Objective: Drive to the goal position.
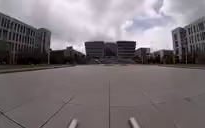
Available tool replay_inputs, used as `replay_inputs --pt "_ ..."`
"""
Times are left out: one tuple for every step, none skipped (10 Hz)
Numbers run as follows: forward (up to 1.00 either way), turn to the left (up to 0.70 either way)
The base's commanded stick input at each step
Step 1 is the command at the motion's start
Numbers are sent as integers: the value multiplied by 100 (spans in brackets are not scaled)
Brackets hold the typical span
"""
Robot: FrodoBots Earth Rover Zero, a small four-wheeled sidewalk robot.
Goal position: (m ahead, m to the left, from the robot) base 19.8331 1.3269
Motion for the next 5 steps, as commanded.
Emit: replay_inputs --pt "100 0" --pt "100 0" --pt "100 0" --pt "100 0" --pt "100 0"
